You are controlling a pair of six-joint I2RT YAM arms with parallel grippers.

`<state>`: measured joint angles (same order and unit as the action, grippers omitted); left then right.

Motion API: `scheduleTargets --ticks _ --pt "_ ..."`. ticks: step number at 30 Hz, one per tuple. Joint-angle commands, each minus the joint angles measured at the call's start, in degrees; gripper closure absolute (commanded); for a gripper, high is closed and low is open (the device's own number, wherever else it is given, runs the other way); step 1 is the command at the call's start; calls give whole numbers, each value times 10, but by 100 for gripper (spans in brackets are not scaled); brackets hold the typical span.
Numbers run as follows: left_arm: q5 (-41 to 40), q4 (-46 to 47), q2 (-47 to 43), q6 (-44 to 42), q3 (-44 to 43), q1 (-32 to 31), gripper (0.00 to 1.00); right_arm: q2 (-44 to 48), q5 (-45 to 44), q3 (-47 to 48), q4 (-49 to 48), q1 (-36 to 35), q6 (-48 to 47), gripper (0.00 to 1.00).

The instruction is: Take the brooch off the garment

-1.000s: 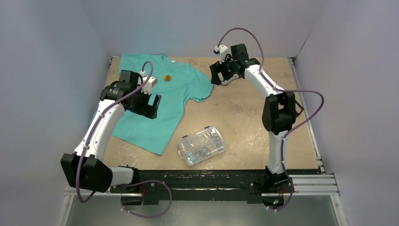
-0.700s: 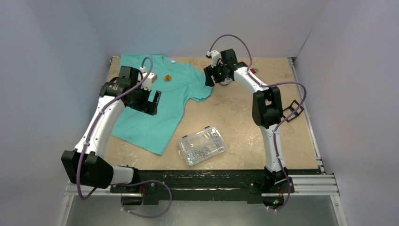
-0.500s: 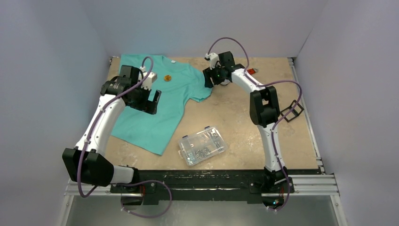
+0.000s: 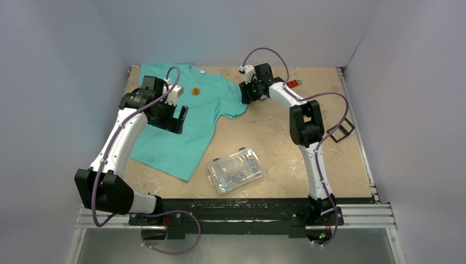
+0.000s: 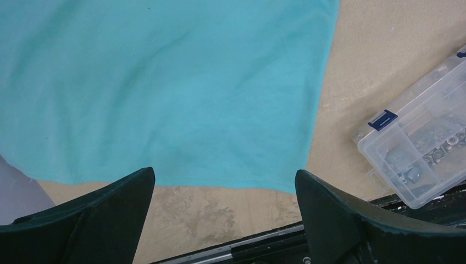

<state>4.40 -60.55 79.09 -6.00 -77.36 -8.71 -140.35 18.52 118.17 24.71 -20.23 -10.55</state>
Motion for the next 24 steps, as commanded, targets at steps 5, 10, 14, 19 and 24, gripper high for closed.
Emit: scheduleTargets --ticks 5,10,14,19,24 --pt "1 -3 3 4 -24 -2 0 30 25 -3 42 -2 -26 99" --pt "13 13 0 -7 -5 -2 0 121 18 -105 41 -1 -68 100" --pt "38 29 -1 -21 12 -2 0 186 -5 -197 54 1 -101 100" --pt "94 49 7 -19 22 -3 0 246 -12 -295 68 19 -131 100" --pt "134 101 16 -4 37 -11 0 318 10 -403 71 31 -146 100"
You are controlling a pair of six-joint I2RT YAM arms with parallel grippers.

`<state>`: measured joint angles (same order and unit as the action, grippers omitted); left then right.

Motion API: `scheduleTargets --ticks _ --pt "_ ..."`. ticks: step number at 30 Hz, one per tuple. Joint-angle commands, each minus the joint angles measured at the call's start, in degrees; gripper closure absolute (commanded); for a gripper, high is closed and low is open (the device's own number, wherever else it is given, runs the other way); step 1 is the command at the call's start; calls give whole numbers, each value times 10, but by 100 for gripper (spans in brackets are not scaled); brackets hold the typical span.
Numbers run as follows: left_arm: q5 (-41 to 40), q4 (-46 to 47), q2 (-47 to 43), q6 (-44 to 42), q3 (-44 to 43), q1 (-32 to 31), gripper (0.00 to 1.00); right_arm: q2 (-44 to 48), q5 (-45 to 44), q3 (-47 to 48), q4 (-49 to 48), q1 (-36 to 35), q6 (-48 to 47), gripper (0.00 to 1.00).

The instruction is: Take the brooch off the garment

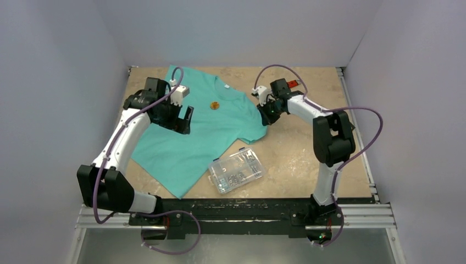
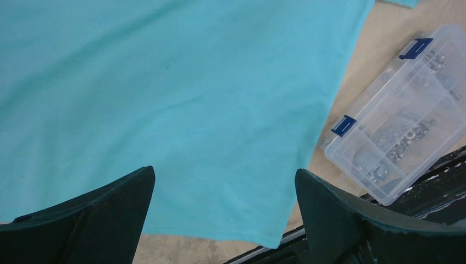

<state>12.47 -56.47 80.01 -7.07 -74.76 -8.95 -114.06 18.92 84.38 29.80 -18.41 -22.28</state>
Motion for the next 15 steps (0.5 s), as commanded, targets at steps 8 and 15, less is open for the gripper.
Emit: scheduleTargets --ticks 8,15 --pt "56 202 4 66 45 -54 11 136 6 -165 -3 14 -22 100" --pt "0 273 56 54 32 -119 25 160 41 -142 39 17 -45 70"
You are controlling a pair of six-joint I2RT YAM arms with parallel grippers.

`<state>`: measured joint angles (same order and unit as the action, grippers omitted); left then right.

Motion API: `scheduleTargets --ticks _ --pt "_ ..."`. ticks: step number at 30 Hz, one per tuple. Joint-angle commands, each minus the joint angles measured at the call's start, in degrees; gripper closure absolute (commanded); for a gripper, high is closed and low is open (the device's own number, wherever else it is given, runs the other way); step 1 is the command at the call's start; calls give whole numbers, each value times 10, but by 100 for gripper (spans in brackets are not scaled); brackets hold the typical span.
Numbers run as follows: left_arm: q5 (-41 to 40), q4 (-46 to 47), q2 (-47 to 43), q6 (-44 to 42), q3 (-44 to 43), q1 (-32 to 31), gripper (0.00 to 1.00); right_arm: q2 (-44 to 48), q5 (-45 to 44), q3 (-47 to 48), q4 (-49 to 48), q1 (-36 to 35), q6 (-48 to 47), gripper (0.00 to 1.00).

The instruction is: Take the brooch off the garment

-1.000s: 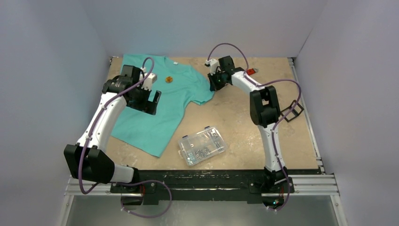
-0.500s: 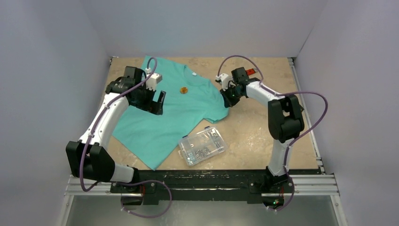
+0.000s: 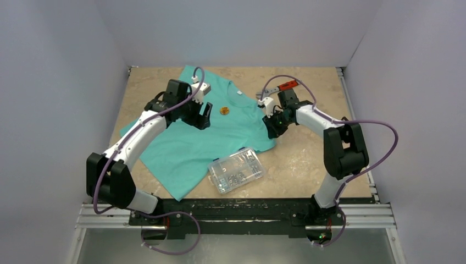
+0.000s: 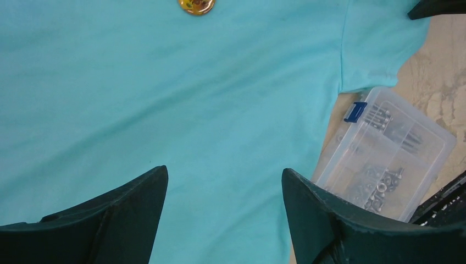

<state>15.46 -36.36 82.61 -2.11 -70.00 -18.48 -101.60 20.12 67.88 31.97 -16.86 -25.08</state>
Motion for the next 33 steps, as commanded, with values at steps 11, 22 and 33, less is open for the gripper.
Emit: scheduleTargets --ticks 11,22,33 --pt "-85 73 179 36 -144 -62 38 -113 91 268 -20 0 96 45" --pt "-47 53 149 37 -114 -22 37 -303 134 454 -64 -24 199 46" --pt "-65 61 136 8 -93 -25 40 -273 39 334 -44 -36 110 56"
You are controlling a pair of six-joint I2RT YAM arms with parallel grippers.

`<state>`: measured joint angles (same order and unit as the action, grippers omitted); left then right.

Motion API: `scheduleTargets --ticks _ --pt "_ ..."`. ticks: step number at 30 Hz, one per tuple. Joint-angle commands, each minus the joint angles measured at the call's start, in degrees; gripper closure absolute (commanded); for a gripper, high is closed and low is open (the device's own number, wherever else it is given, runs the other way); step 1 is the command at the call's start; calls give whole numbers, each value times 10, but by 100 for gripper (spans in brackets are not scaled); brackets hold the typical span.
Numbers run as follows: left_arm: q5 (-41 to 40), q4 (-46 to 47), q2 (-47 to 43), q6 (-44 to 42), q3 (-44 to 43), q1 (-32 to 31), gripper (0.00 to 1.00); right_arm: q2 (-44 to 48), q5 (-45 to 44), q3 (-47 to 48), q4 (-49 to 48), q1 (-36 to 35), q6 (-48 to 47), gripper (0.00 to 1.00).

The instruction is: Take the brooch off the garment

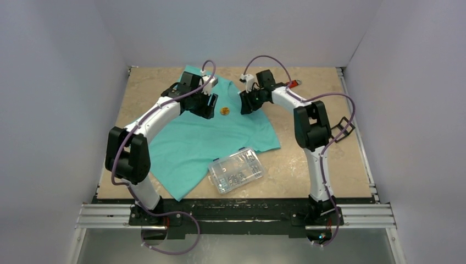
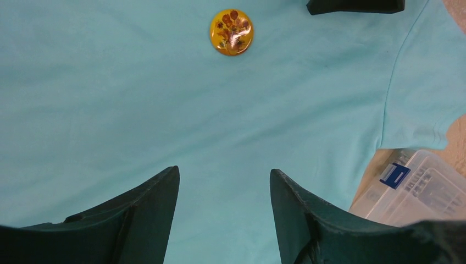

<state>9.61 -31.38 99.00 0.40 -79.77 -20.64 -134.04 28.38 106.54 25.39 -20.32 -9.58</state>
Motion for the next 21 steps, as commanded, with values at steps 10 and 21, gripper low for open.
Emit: scheduleTargets --ticks 10,21 --pt "-5 56 -3 -44 14 -48 52 155 -21 -223 29 -1 -77 60" --pt "20 95 72 -19 -19 -104 54 217 32 -297 24 0 -32 61"
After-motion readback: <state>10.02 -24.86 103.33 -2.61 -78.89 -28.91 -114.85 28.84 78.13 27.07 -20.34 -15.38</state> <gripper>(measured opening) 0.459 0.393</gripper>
